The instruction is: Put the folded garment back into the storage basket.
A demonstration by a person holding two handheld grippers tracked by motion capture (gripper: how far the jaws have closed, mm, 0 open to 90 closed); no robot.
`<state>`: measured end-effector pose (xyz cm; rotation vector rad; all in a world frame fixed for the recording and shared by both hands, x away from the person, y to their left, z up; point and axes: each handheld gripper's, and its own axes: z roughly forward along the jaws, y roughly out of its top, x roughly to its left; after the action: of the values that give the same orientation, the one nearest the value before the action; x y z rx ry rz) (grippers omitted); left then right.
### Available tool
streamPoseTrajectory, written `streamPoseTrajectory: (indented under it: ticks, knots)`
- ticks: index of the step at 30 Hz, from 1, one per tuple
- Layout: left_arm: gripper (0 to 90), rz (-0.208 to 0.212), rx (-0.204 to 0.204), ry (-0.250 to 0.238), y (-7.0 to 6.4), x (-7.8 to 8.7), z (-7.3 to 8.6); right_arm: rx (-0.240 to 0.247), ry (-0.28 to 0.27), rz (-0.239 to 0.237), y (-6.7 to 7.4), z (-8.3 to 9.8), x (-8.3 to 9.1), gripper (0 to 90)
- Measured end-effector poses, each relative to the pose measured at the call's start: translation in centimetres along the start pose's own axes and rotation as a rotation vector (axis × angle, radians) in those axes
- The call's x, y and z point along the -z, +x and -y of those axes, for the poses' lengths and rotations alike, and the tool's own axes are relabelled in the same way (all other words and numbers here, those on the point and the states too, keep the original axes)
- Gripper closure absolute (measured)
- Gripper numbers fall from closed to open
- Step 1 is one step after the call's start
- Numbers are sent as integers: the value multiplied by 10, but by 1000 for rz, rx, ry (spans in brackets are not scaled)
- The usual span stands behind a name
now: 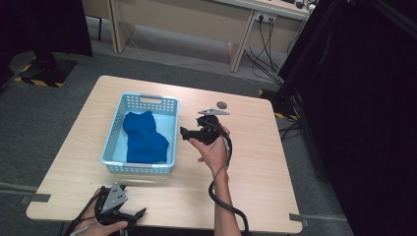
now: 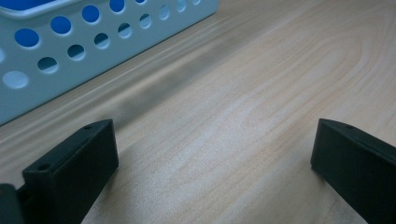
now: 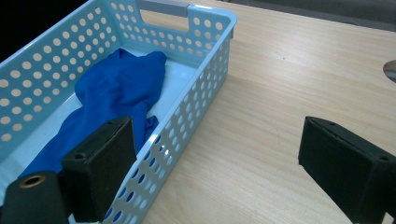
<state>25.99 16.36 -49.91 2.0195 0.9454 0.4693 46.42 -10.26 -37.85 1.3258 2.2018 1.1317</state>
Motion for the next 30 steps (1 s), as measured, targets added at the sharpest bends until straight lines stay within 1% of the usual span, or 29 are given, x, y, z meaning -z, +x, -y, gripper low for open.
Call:
streamPoseTrajectory:
  ticks: [6,15,17,24,30]
  knots:
    - [0,0,0,0,0,0,0,-2,-9,7,-4,3,2,104]
    - [0,0,0,0,0,0,0,-6,-5,17,-11,10,4,101]
    - [0,0,0,0,0,0,0,-12,-3,18,-12,12,4,100]
    - [0,0,0,0,0,0,0,-5,-8,19,-14,14,5,100]
    - [0,0,2,-1,0,0,0,-17,-4,22,-18,21,5,100]
